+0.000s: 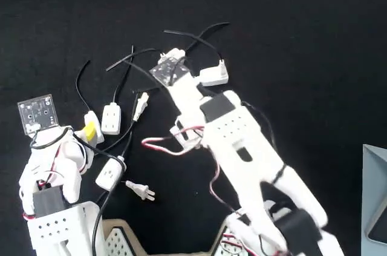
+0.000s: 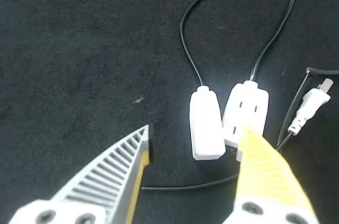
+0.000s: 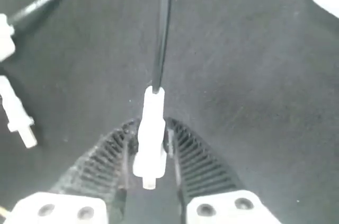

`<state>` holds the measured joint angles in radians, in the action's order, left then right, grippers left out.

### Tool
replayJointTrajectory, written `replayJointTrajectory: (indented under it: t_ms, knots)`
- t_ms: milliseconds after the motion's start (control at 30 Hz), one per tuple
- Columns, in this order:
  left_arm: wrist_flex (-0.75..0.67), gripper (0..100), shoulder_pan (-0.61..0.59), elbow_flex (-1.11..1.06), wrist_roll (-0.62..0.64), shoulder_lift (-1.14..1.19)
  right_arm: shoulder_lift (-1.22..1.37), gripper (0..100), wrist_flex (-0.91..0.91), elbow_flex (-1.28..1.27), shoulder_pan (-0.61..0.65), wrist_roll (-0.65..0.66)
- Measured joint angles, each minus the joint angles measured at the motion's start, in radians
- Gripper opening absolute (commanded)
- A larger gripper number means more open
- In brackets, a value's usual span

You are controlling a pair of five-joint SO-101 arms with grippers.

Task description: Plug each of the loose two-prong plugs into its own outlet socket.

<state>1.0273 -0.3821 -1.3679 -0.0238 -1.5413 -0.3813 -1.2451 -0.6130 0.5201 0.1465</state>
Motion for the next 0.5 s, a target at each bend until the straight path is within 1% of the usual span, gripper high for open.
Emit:
replayJointTrajectory:
  t_ms: [167, 300, 433, 500]
  knots:
    - [0.000, 27, 0.000, 0.000, -0.014, 0.000, -0.118, 1.1, 0.120, -0.118, -0.015, -0.074]
    - [0.041, 27, 0.000, 0.048, -0.126, 0.000, -0.184, 1.1, 0.249, -0.235, -0.092, -0.103]
    - [0.137, 27, 0.000, 0.161, -0.227, 0.017, -0.218, 1.1, 0.405, -0.359, -0.167, -0.106]
    - [0.189, 27, 0.000, 0.241, -0.270, 0.069, -0.227, 1.1, 0.457, -0.393, -0.192, -0.106]
